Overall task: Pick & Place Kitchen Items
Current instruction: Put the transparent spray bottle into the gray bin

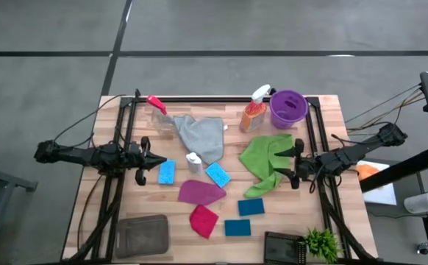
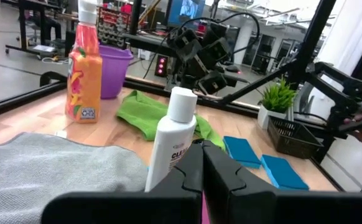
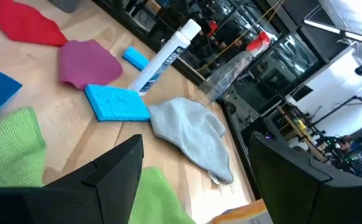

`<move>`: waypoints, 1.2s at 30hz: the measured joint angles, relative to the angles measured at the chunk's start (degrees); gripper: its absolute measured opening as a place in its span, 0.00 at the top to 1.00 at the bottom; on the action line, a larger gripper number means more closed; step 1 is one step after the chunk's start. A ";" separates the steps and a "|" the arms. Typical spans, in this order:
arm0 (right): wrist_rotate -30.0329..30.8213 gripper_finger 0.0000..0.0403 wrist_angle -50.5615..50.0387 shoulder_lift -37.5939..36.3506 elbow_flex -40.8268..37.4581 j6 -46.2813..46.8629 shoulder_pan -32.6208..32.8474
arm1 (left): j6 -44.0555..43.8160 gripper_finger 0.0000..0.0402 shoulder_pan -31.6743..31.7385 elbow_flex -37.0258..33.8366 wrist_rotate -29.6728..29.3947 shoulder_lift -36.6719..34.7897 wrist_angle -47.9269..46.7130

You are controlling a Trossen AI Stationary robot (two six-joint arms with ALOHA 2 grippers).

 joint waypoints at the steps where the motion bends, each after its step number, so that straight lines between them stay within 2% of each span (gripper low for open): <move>1: -0.46 0.30 0.15 0.00 0.00 1.57 0.00 | 0.42 1.00 0.00 0.00 0.00 0.00 0.00; 4: -2.26 0.30 1.66 0.00 0.00 11.01 0.02 | 1.96 1.00 0.00 0.00 0.00 0.00 0.04; 7: -4.68 0.30 4.09 0.00 0.00 21.63 0.04 | 7.80 1.00 0.00 0.13 0.02 -0.02 1.66; 11: -6.85 0.30 5.66 0.09 0.00 29.82 0.02 | 12.25 1.00 -0.02 2.04 0.21 0.01 0.07; 18: -7.02 0.30 8.09 0.39 0.00 36.44 0.02 | 15.72 1.00 -0.02 5.90 0.26 -0.02 -4.35; 25: -6.71 0.30 8.85 1.51 0.02 40.64 0.02 | 7.08 1.00 -0.02 5.41 -2.95 0.00 -6.00; 28: -3.71 0.30 9.10 2.50 0.02 41.51 -0.06 | 5.67 0.99 -0.02 5.33 -4.16 0.00 -6.66; 32: -1.54 0.30 9.13 4.31 0.02 46.08 -0.20 | 5.01 0.86 -0.04 5.54 -4.22 0.09 -6.64; 36: -1.53 0.30 9.08 7.52 0.02 47.70 -0.20 | 2.01 0.60 -0.04 5.56 -3.39 0.45 -6.42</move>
